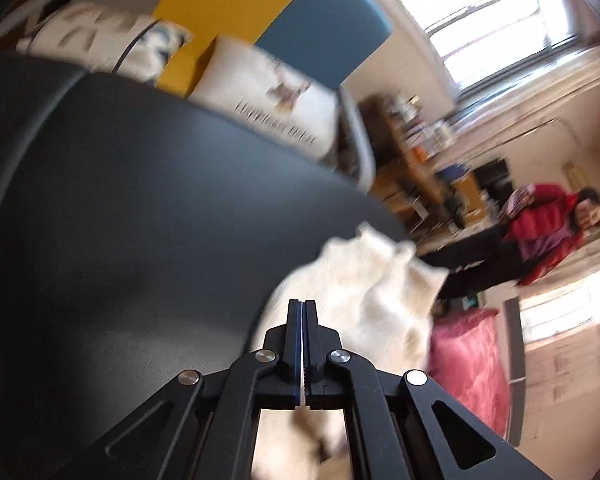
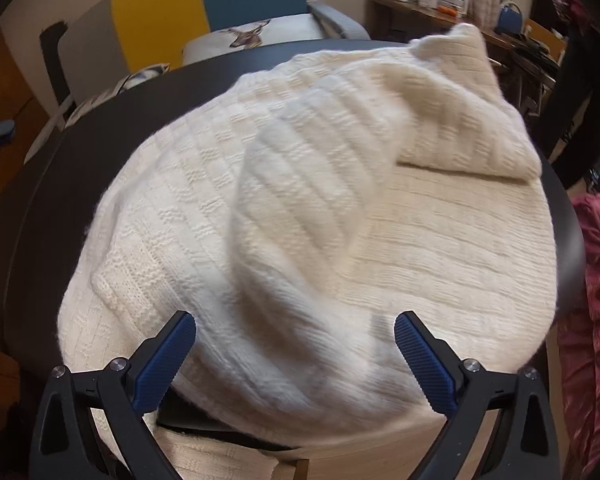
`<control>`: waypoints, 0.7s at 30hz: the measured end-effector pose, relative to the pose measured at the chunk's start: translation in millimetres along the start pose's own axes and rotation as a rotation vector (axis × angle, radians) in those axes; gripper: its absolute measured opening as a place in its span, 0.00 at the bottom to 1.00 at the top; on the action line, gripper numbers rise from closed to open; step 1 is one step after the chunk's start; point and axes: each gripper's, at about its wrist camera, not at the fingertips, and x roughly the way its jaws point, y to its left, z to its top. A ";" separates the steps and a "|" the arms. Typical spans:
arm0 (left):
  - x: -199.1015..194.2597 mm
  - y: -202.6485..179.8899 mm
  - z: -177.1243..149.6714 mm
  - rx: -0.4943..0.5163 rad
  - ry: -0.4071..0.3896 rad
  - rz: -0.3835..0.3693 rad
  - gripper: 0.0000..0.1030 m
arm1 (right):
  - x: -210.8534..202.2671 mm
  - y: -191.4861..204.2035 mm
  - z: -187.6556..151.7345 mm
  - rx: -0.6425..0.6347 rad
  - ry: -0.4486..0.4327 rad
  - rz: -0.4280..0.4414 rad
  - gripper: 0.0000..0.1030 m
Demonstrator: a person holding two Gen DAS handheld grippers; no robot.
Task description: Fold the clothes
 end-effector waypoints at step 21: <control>117.6 5.9 -60.7 0.089 0.237 -0.009 0.53 | -17.0 -2.8 4.7 -0.025 -0.070 0.135 0.99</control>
